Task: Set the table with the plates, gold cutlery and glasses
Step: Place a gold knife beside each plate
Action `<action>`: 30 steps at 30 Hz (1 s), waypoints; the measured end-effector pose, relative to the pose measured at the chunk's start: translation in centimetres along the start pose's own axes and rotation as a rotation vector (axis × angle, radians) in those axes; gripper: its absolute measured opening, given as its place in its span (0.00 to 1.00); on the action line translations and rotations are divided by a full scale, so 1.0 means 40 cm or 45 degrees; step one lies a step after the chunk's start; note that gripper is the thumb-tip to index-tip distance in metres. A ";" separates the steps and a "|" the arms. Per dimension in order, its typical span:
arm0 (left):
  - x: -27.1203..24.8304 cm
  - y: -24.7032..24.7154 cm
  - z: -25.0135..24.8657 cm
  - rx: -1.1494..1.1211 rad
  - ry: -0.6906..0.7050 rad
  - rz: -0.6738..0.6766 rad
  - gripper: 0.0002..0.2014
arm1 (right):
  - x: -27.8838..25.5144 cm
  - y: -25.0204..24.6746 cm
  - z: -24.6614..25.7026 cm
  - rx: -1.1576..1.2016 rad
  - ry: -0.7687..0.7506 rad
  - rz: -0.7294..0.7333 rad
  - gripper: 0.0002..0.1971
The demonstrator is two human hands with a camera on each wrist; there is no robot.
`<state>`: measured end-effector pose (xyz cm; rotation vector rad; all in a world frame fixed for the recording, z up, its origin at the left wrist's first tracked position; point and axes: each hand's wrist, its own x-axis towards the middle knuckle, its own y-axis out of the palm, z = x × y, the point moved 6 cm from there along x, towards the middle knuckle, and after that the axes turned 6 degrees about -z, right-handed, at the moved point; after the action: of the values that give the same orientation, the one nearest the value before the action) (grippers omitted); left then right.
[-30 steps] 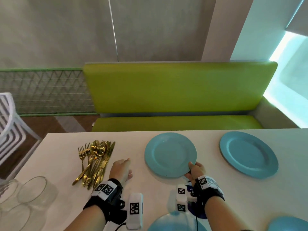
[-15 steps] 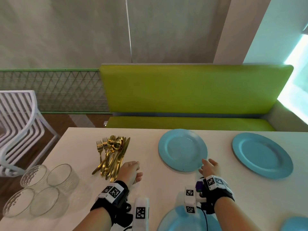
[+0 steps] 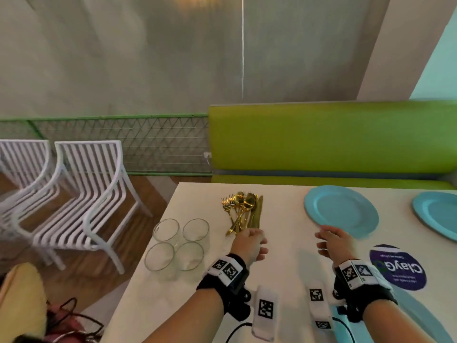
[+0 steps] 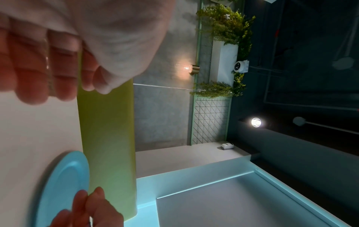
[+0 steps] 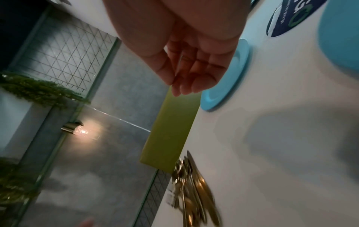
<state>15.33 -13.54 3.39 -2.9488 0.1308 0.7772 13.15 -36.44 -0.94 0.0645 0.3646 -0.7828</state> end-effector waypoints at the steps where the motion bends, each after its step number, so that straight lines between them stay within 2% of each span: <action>1: -0.011 -0.041 0.004 0.019 0.011 0.013 0.05 | -0.043 0.024 -0.014 -0.030 0.011 0.012 0.10; 5: -0.046 -0.194 0.014 0.077 0.059 0.034 0.04 | -0.184 0.123 -0.076 -0.254 -0.007 0.061 0.06; 11: -0.053 -0.316 -0.007 0.111 0.097 0.036 0.03 | -0.275 0.208 -0.144 -0.652 0.057 0.032 0.10; 14: -0.037 -0.326 -0.016 0.117 0.099 0.024 0.04 | -0.263 0.224 -0.149 -0.905 0.053 -0.016 0.19; 21: 0.050 -0.281 -0.052 0.134 0.091 -0.057 0.02 | -0.168 0.293 -0.122 -1.217 0.093 -0.003 0.24; 26: 0.142 -0.238 -0.083 0.235 0.106 -0.051 0.09 | -0.047 0.383 -0.117 -1.212 0.134 0.035 0.22; 30: 0.209 -0.213 -0.088 0.239 0.082 -0.061 0.10 | 0.034 0.447 -0.117 -1.184 0.118 -0.004 0.26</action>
<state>25.19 -5.98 2.87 -2.7890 0.1296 0.6274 25.17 -23.77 -7.18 -0.7722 0.7853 -0.5533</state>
